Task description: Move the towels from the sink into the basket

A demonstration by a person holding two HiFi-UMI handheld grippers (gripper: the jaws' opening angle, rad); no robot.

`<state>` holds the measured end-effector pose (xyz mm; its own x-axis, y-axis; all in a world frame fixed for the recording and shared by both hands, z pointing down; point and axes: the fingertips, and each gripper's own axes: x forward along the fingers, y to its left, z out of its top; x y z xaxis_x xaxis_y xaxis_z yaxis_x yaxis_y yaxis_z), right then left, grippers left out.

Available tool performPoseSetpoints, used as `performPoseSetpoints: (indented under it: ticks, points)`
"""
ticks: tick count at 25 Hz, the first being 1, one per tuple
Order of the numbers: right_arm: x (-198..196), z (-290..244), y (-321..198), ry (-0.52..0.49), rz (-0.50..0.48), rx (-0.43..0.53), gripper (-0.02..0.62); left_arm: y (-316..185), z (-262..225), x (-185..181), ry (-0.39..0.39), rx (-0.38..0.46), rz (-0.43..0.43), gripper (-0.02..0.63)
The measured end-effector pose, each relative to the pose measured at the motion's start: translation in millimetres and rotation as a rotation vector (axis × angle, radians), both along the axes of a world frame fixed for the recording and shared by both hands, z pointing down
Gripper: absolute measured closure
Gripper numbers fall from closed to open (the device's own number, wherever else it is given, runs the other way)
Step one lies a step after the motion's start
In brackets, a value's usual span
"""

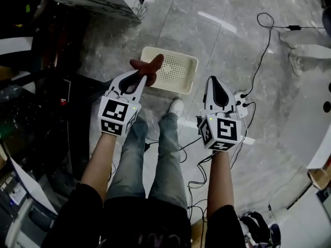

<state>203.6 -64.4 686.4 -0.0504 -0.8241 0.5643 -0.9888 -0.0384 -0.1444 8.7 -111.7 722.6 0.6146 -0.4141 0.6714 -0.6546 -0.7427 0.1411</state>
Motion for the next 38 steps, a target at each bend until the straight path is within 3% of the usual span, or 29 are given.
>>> performPoseSetpoints:
  ticks: [8, 13, 20, 22, 24, 29, 38]
  points:
    - [-6, 78, 4, -0.019, -0.013, -0.034, 0.58, 4, 121, 13, -0.078, -0.077, 0.047, 0.543]
    - [-5, 120, 2, -0.04, 0.0, -0.056, 0.58, 9, 190, 9, -0.12, -0.173, 0.013, 0.543]
    - [-7, 137, 6, -0.043, -0.007, -0.033, 0.58, 18, 266, 8, -0.203, -0.214, 0.068, 0.526]
    - [-3, 142, 9, -0.042, -0.006, -0.031, 0.58, 21, 286, 12, -0.219, -0.248, 0.074, 0.482]
    - [2, 149, 12, -0.047, 0.01, -0.036, 0.58, 25, 298, 17, -0.23, -0.276, 0.088, 0.427]
    - [7, 154, 19, -0.052, 0.034, -0.044, 0.58, 31, 306, 25, -0.241, -0.292, 0.129, 0.383]
    - [10, 142, 16, -0.042, 0.05, -0.034, 0.58, 28, 290, 32, -0.213, -0.294, 0.127, 0.377]
